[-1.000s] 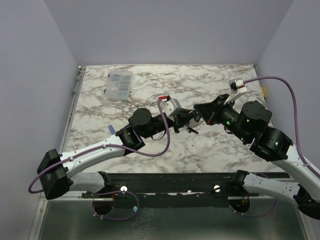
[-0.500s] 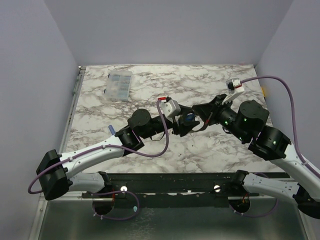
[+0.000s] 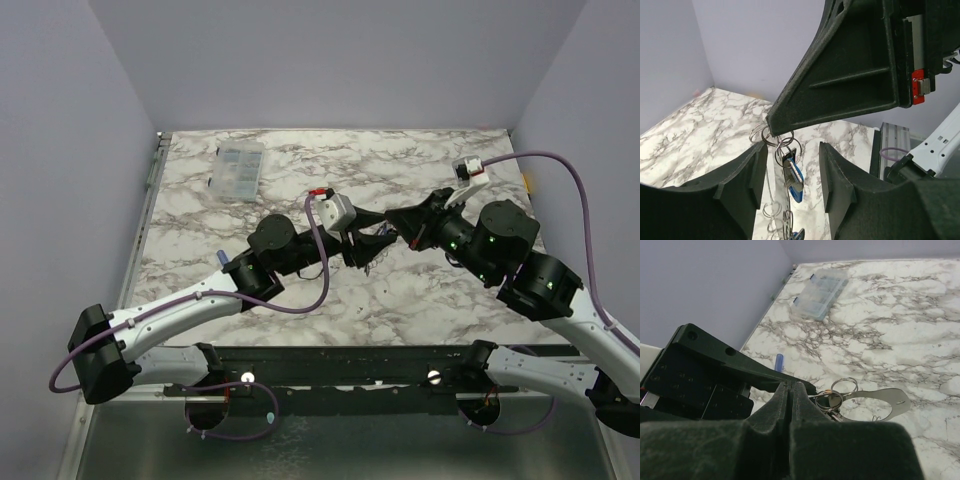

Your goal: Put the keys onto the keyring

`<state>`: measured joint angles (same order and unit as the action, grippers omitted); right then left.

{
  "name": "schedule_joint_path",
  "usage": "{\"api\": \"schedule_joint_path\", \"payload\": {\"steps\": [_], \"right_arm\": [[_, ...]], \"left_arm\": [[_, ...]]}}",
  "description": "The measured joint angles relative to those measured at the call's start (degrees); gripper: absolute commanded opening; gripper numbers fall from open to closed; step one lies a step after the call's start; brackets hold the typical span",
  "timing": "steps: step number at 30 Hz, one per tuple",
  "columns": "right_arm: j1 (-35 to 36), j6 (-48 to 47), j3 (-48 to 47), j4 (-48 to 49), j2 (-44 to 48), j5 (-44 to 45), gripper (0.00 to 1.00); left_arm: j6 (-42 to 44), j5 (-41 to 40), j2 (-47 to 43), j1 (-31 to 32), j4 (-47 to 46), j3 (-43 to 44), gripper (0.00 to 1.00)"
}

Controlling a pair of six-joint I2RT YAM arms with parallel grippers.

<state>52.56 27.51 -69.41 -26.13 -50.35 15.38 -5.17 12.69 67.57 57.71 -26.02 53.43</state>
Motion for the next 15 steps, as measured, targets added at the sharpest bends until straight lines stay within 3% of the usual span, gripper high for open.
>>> {"api": "schedule_joint_path", "payload": {"steps": [5,10,15], "right_arm": [[0.0,0.0,-0.5,-0.04,0.0,-0.39,0.01],[0.0,0.0,-0.66,-0.04,0.0,-0.85,0.0],[0.0,0.0,-0.7,-0.07,0.0,-1.14,0.01]], "left_arm": [[0.26,-0.04,-0.07,-0.02,1.14,0.46,0.48],[0.72,-0.26,-0.02,-0.42,2.19,0.55,0.23],[1.22,-0.26,0.42,-0.87,2.14,0.63,0.05]]}}
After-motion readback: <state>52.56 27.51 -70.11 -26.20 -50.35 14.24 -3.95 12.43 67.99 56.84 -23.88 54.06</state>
